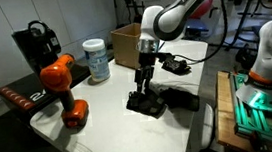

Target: Pick up the far right glove and stack it on the second far right glove, Pick up the far left glove and stack it on the second far left glove, pick up the gloves stack on the left and put it on top of the gloves stack on the right, pick up the gloves stack and put it in the cardboard box on the table

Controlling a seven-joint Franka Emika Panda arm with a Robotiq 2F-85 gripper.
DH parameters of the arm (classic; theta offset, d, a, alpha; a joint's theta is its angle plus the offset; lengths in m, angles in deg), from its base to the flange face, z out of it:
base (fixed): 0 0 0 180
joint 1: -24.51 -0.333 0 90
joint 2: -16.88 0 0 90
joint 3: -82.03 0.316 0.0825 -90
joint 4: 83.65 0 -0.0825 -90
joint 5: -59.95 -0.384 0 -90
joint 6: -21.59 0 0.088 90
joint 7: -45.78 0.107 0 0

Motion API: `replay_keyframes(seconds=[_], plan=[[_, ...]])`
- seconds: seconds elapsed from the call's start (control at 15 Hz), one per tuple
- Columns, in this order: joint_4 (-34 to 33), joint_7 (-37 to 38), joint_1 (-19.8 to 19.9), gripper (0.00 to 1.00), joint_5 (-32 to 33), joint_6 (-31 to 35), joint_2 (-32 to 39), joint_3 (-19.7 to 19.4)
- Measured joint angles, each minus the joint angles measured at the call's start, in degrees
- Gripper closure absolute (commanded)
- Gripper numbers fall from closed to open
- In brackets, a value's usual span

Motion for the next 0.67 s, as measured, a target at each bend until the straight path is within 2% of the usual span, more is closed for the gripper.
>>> replay_keyframes(seconds=[0.4, 0.47, 0.67], plan=[[-0.15, 3.92, -0.22, 0.95, 0.42, -1.03, 0.30, -0.04], [-0.15, 4.35, -0.22, 1.00, 0.56, -1.18, 0.35, -0.06], [-0.28, 5.59, -0.22, 1.00, 1.20, -1.52, 0.62, -0.19]])
